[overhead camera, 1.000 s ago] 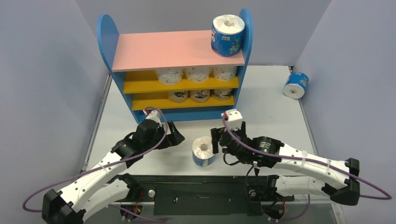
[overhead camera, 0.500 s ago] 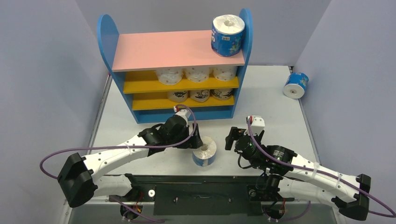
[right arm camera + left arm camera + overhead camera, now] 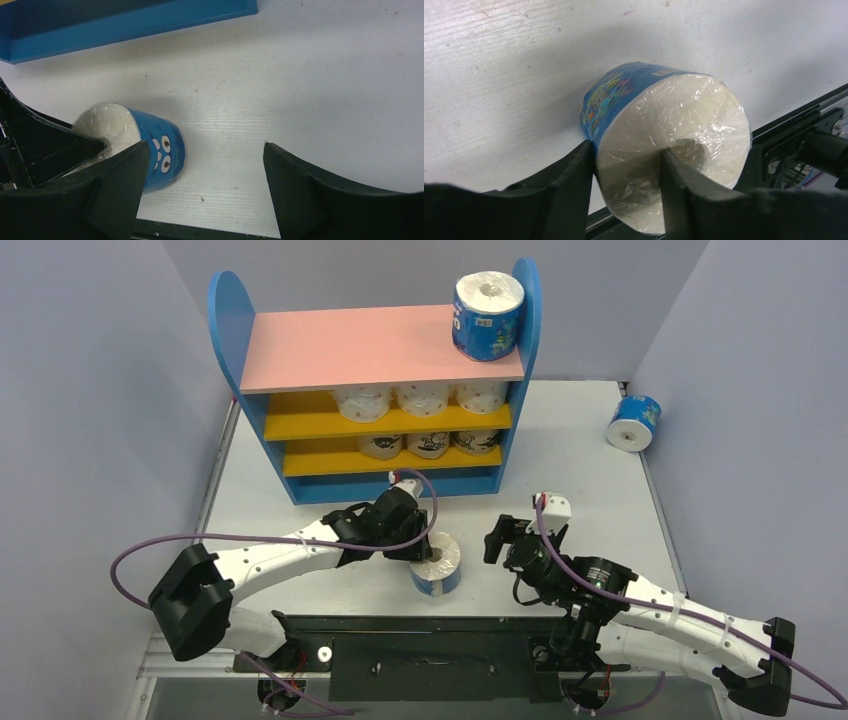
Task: Place and organize the paper towels onto the shelf
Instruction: Pick up the paper towel from the center of the board, then place the paper towel on the shelf.
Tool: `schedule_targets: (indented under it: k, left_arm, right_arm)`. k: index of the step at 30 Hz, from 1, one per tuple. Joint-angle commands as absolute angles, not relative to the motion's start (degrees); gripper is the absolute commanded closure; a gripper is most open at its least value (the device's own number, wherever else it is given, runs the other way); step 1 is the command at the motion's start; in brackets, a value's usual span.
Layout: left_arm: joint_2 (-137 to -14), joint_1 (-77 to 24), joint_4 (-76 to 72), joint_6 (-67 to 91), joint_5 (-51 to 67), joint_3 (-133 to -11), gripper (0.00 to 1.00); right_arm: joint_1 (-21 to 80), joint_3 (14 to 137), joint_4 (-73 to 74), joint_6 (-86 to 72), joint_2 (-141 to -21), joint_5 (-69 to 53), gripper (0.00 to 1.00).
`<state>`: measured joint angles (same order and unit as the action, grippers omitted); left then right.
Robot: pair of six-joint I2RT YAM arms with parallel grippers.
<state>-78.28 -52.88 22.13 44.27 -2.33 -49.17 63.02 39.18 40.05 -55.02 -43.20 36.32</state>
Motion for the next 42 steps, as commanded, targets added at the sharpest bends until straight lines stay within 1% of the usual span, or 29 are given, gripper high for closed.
schedule_targets:
  k: [1, 2, 3, 5, 6, 7, 9, 15, 18, 21, 23, 26, 29, 32, 37, 42]
  left_arm:
    - [-78.16, -53.12, 21.76, 42.48, -3.52, -51.25, 0.72]
    - [-77.75, -53.15, 22.45, 42.47, -3.78, -51.29, 0.76]
    - [-76.52, -53.17, 22.87, 42.39, -4.33, -51.6, 0.83]
    - [-73.63, -53.14, 24.88, 41.96, -5.36, -52.7, 0.91]
    - [-72.58, -53.11, 27.03, 41.81, -5.93, -53.94, 0.93]
    - [-70.29, -53.16, 28.1, 41.39, -7.06, -54.78, 0.97]
    - [-66.83, -53.13, 32.2, 40.69, -8.95, -57.93, 1.0]
    - [-60.77, -53.09, 44.68, 37.5, -15.32, -73.11, 1.0]
    - [-60.41, -53.0, 47.3, 34.99, -18.27, -83.17, 1.0]
    - [-62.15, -52.84, 48.08, 32.12, -21.97, -91.52, 1.0]
    - [-63.91, -52.34, 46.79, 29.75, -22.88, -99.46, 1.0]
    - [-68.58, -50.66, 45.01, 25.23, -24.37, -107.24, 1.0]
    - [-74.24, -46.53, 45.27, 23.08, -22.55, -117.82, 1.0]
    - [-81.19, -39.5, 45.47, 23.65, -16.38, -125.25, 1.0]
    - [-89.84, -33.83, 44.82, 24.32, -12.49, -134.97, 1.0]
    - [-97.2, -30.84, 43.49, 26.79, -8.01, -142.03, 1.0]
  right_arm:
    - [62.75, 39.01, 37.77, -56.01, -42.16, 38.87, 0.21]
    - [62.71, 39.06, 37.79, -56.0, -41.96, 39.1, 0.22]
    - [62.73, 39.13, 37.77, -55.92, -41.9, 39.26, 0.22]
    - [62.75, 39.58, 37.86, -55.7, -41.43, 39.64, 0.22]
    - [62.75, 39.7, 37.82, -55.54, -41.01, 39.77, 0.22]
    - [62.75, 39.94, 37.8, -55.3, -40.76, 40.09, 0.22]
    - [62.75, 40.31, 37.79, -54.78, -40.03, 40.69, 0.22]
    - [62.75, 41.87, 37.66, -52.31, -39.66, 42.18, 0.22]
    - [62.75, 42.52, 37.19, -50.61, -39.8, 42.68, 0.22]
    - [62.71, 42.82, 35.14, -49.09, -39.65, 42.61, 0.22]
    - [62.75, 43.13, 33.42, -47.63, -39.73, 42.27, 0.22]
    - [62.75, 44.33, 31.39, -45.43, -40.4, 42.54, 0.22]
    - [62.75, 45.58, 30.59, -43.79, -41.71, 42.96, 0.22]
    - [62.74, 46.55, 29.21, -42.68, -42.58, 43.43, 0.22]
    - [62.73, 46.67, 26.29, -40.28, -43.05, 43.7, 0.22]
    - [62.62, 46.34, 23.99, -38.68, -43.37, 44.3, 0.22]
